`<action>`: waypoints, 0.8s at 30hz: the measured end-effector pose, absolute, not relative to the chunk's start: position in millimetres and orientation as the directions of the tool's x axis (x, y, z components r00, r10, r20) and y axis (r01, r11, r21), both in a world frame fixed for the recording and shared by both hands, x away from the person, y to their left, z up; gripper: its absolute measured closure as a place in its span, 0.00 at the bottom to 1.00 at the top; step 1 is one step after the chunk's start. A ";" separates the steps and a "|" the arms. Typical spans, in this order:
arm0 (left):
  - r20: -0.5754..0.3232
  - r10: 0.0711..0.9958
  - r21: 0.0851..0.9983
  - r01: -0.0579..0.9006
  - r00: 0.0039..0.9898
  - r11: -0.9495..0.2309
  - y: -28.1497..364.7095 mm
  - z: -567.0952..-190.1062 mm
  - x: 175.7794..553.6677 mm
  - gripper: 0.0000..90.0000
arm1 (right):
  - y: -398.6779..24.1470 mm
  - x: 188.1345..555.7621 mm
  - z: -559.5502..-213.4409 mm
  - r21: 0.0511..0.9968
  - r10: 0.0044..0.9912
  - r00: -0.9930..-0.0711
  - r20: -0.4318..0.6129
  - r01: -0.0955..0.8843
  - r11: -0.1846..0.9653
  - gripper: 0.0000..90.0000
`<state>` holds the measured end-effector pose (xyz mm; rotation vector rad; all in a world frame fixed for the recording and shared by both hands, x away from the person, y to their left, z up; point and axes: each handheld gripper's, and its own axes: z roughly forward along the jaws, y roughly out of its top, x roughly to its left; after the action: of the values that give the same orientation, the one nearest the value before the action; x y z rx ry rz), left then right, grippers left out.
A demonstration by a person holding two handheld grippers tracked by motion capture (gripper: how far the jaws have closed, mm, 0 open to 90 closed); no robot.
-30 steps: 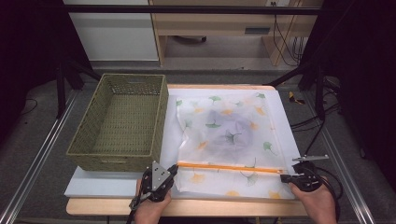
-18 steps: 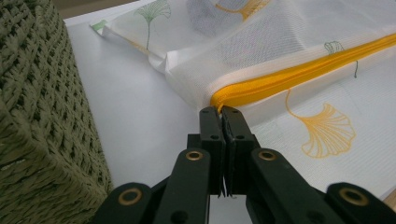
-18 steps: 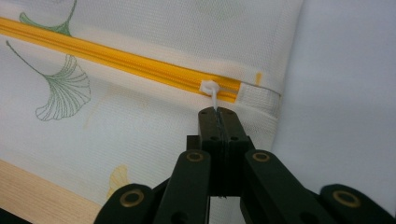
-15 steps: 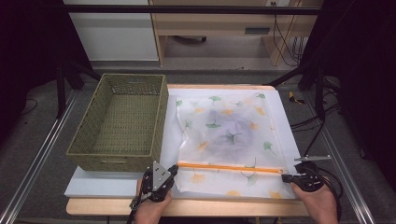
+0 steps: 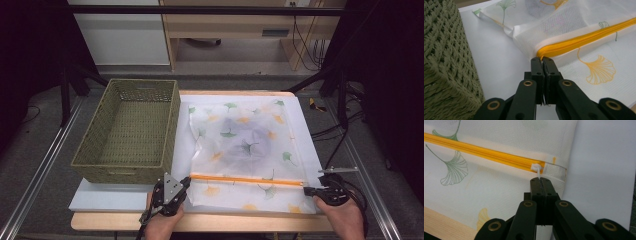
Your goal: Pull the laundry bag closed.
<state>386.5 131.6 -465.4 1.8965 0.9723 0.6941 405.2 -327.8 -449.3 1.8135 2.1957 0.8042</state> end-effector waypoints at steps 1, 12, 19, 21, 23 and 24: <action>0.086 0.838 0.881 0.352 0.540 -0.317 131.6 -465.2 386.5 0.97 | -328.0 405.0 -449.1 0.510 0.952 -0.236 0.196 0.854 0.107 1.00; 0.093 0.842 0.880 0.351 0.531 -0.318 133.1 -465.7 387.7 0.97 | -326.0 406.6 -450.2 0.509 0.950 -0.239 0.201 0.854 0.107 1.00; 0.094 0.845 0.881 0.351 0.527 -0.317 133.9 -465.6 388.5 0.97 | -325.2 408.3 -450.8 0.510 0.950 -0.240 0.201 0.853 0.107 1.00; 0.092 0.846 0.881 0.353 0.525 -0.315 134.6 -465.5 389.2 0.97 | -324.5 409.1 -450.4 0.510 0.949 -0.240 0.203 0.854 0.106 1.00; 0.092 0.846 0.881 0.353 0.526 -0.316 134.6 -465.9 389.8 0.97 | -324.4 410.2 -450.5 0.511 0.949 -0.243 0.201 0.852 0.110 1.00; 0.091 0.846 0.880 0.355 0.526 -0.315 134.5 -466.3 390.1 0.97 | -324.2 410.8 -450.5 0.512 0.949 -0.240 0.205 0.853 0.105 1.00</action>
<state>390.1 134.5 -466.3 1.8928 0.9853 0.7091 410.8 -324.2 -450.5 1.8165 2.1977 0.8161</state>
